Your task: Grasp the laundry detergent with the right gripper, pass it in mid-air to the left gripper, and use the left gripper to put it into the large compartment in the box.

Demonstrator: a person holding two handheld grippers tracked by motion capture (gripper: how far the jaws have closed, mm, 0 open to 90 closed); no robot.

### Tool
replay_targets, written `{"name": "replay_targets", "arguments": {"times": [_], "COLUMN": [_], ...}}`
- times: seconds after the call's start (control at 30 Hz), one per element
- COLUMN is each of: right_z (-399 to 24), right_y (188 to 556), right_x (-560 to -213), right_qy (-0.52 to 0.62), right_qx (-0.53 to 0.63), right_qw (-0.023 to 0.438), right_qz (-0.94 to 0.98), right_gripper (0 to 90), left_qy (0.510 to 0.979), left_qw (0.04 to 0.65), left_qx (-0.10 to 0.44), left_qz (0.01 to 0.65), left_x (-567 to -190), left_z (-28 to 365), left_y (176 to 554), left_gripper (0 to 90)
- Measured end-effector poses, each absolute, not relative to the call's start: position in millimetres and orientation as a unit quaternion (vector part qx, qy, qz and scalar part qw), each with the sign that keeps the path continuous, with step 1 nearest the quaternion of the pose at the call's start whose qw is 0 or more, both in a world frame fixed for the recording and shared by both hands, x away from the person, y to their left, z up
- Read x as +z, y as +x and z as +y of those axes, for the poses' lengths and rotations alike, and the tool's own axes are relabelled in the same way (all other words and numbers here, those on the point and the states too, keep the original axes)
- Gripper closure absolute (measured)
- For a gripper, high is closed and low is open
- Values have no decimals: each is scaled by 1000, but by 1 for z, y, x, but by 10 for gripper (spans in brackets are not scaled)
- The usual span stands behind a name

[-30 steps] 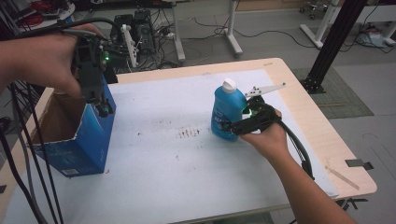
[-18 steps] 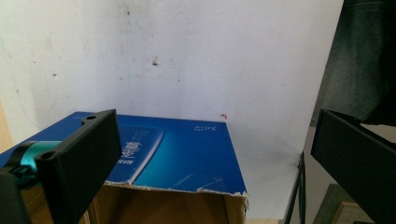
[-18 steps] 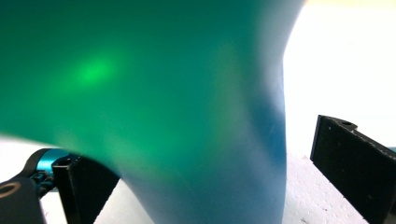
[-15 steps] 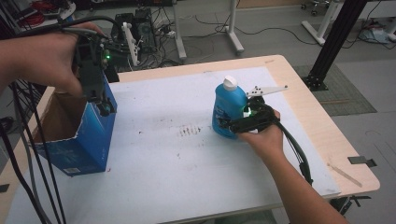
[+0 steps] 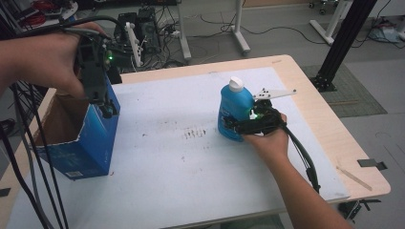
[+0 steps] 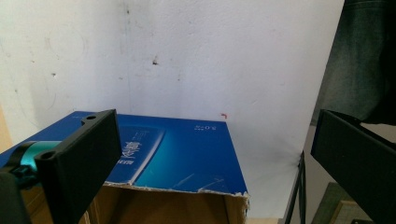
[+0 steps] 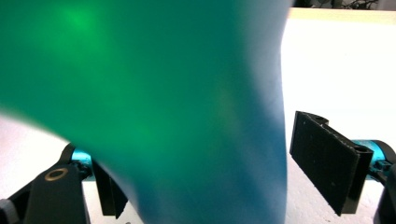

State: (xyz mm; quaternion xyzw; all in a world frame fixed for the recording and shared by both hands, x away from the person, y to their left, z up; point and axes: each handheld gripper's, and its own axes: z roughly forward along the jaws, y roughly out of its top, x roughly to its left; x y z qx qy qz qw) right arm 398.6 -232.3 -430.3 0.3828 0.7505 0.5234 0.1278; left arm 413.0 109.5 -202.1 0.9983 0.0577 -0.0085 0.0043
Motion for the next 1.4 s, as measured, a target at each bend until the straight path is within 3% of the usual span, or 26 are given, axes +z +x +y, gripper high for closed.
{"name": "replay_targets", "arguments": {"times": [0.1, 1.07, 1.4], "right_z": [-232, -228, -226], "right_y": [397, 396, 393], "right_x": [-431, -432, -432], "right_qy": [380, 358, 346], "right_qx": [528, 538, 537], "right_qw": [131, 140, 164], "right_qz": [748, 750, 752], "right_gripper": [245, 370, 418], "left_qy": [998, 998, 998], "left_qw": [5, 3, 0], "left_qx": [-10, -12, -14], "left_qz": [58, 59, 55], "left_x": [-203, -205, -206], "left_z": [109, 105, 102], "left_y": [414, 417, 417], "left_gripper": [16, 16, 16]}}
